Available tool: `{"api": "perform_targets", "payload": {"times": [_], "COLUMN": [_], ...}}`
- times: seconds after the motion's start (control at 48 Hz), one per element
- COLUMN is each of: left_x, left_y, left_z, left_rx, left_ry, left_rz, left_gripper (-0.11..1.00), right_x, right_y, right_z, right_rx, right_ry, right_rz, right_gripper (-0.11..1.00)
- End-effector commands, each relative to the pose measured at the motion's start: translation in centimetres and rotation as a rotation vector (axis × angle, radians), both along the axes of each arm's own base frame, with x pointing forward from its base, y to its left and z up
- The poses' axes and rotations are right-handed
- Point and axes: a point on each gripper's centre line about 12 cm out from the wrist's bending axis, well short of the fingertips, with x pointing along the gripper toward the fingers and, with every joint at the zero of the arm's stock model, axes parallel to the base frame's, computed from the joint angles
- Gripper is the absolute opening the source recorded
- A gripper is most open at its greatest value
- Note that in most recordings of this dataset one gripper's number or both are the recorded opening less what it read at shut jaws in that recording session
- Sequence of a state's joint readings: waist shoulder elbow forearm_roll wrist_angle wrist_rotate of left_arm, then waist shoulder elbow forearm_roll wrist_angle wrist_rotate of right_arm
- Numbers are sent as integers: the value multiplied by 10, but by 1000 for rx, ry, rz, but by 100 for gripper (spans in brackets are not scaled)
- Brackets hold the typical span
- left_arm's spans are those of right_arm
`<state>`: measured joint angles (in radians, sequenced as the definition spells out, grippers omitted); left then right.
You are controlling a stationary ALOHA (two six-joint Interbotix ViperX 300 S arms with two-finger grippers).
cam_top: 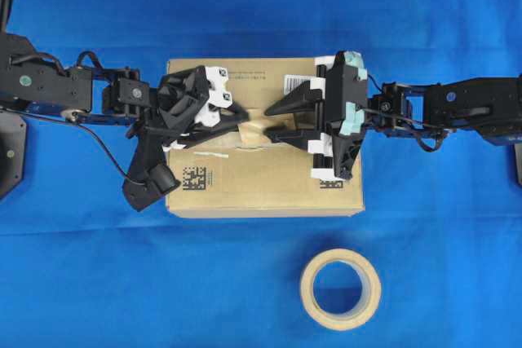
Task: Apply tape along the seams of the closed cardboard box to seal it securely.
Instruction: 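Hold the strip with both grippers and lay it across the seam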
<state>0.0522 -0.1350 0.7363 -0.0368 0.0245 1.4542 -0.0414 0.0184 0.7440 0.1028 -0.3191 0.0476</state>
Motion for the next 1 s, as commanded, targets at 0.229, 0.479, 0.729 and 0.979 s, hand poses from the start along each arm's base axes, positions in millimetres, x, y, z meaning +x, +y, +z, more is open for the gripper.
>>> {"api": "perform_targets", "payload": {"times": [0.229, 0.479, 0.729, 0.979], "left_x": [5, 6, 3, 3], "left_y": [3, 3, 3, 3], "left_z": [12, 15, 14, 14], "left_rx": [10, 1, -9, -13], "left_ry": [-35, 15, 99, 128], "left_rz": [2, 4, 4, 3], "left_gripper": [64, 61, 61, 61], "right_x": [2, 1, 1, 1], "right_y": [1, 2, 1, 1], "right_z": [6, 4, 3, 3], "right_rx": [9, 9, 11, 10], "right_ry": [0, 7, 19, 18], "right_rz": [-3, 0, -1, 0], "right_gripper": [48, 48, 48, 48]}}
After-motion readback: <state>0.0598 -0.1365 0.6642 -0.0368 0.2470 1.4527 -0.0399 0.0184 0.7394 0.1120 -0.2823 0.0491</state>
